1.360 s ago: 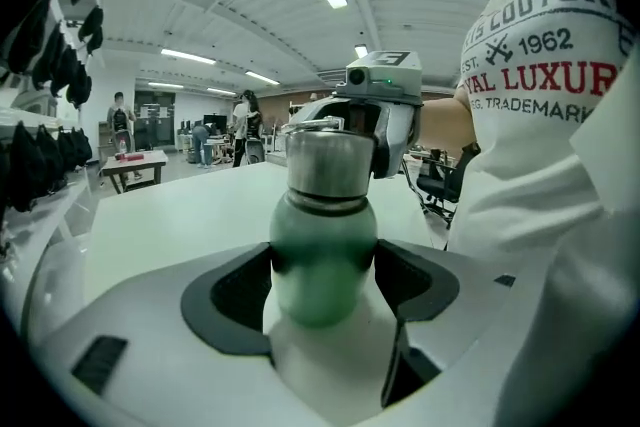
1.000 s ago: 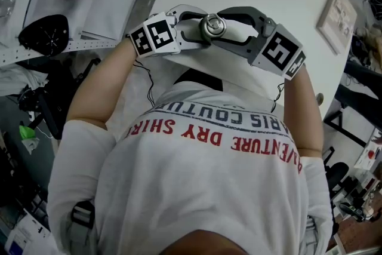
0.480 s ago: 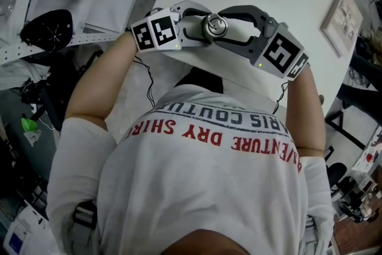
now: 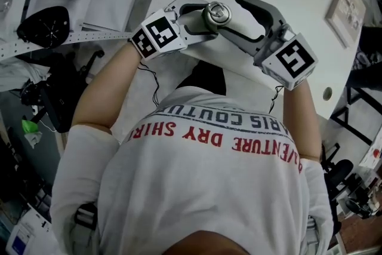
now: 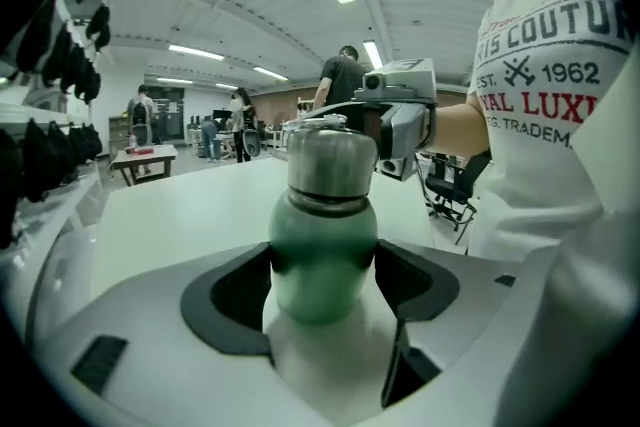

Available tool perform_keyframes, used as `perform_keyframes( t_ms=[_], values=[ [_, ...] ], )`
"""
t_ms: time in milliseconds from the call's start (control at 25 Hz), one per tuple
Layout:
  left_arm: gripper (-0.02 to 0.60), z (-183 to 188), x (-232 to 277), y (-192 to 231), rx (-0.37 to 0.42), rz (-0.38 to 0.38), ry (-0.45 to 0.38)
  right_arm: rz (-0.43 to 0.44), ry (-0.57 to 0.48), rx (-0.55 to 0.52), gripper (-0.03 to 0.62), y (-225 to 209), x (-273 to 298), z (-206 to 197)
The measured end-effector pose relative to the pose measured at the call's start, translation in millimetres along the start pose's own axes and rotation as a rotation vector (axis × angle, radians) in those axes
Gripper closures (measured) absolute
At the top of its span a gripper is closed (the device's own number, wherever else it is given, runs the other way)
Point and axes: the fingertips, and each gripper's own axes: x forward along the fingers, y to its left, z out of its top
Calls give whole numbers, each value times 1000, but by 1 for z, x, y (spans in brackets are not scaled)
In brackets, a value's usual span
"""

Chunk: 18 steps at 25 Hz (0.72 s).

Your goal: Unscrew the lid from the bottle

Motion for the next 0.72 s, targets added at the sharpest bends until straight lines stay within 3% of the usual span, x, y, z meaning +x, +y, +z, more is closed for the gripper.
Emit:
perform_keyframes(
  t_ms=[400,720],
  values=[
    [239,0,0,-4,-181,302,-71,-197,-17,66,307,8,3,-10],
    [239,1,2,-4,-241,418,-103,-278,-6,97,309,12,10,-14]
  ],
)
